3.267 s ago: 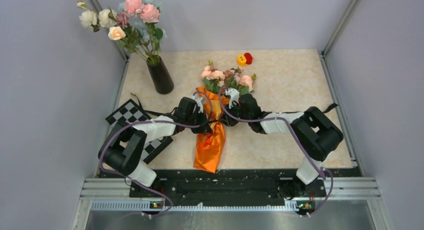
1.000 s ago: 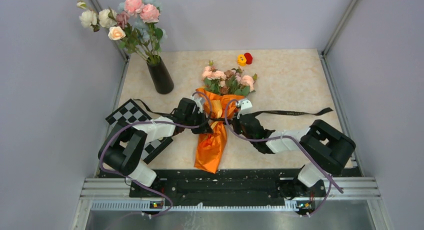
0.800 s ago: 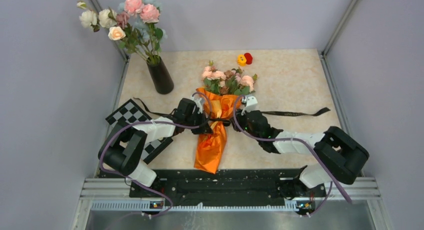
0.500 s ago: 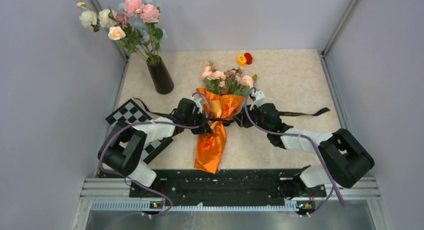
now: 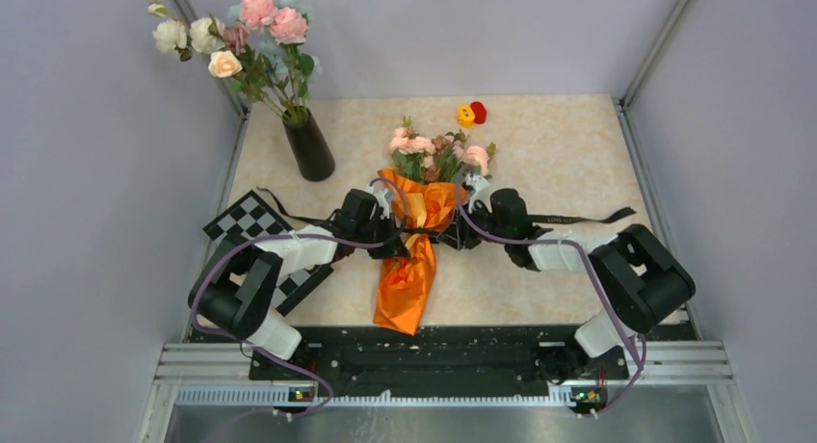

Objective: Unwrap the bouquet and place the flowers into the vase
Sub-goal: Untie the ribbon from the wrapping paper.

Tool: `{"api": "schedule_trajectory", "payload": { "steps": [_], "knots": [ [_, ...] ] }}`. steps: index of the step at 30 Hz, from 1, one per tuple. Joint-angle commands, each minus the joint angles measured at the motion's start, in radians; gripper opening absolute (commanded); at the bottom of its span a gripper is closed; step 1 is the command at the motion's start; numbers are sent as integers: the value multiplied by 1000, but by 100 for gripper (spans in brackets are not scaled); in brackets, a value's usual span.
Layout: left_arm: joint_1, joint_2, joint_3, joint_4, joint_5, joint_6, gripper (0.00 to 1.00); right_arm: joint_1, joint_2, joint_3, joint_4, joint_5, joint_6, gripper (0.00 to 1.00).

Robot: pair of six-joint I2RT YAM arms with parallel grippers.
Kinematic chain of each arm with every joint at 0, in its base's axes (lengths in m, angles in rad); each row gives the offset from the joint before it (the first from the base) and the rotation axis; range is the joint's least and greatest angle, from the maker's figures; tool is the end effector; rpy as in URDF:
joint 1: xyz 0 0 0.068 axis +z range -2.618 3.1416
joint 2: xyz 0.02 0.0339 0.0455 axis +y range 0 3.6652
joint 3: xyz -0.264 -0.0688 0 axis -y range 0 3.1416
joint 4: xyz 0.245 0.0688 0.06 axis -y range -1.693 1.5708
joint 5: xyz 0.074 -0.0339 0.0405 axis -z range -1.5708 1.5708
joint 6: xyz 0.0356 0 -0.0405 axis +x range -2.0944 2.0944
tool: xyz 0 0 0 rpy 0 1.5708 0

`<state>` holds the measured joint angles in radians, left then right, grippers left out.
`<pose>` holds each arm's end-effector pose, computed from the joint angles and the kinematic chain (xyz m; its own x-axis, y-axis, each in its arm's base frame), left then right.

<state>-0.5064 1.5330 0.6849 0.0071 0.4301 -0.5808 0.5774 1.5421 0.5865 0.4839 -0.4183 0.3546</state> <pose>0.2446 -0.1527 0.1540 -0.9202 -0.0599 -0.3869 0.2142 0.7501 -0.6256 0.2416 0.1746 0.1635 -0.6355 -0.0353 -0.7713 -0.6199 0.6189 0.4824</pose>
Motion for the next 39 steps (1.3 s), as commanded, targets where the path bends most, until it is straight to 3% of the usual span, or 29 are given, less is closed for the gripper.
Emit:
{"api": "schedule_trajectory", "payload": {
  "steps": [1,13,28,31,36,39],
  "knots": [
    [0,-25,-10,-15,-2,12,0,-11,32,64,10,-14,-49,35],
    [1,-23,-7,-15,-1,12,0,-10,63,86,-9,19,-85,33],
    [1,-26,-10,-15,-4,9,0,-11,94,102,8,14,-79,24],
    [1,-28,-13,-15,-6,7,0,-11,95,102,4,16,-81,20],
    [1,-33,-12,-15,-11,4,0,-11,88,98,5,18,-77,2],
    [1,-34,-12,-15,-14,3,0,-10,81,92,8,22,-75,0]
  ]
}}
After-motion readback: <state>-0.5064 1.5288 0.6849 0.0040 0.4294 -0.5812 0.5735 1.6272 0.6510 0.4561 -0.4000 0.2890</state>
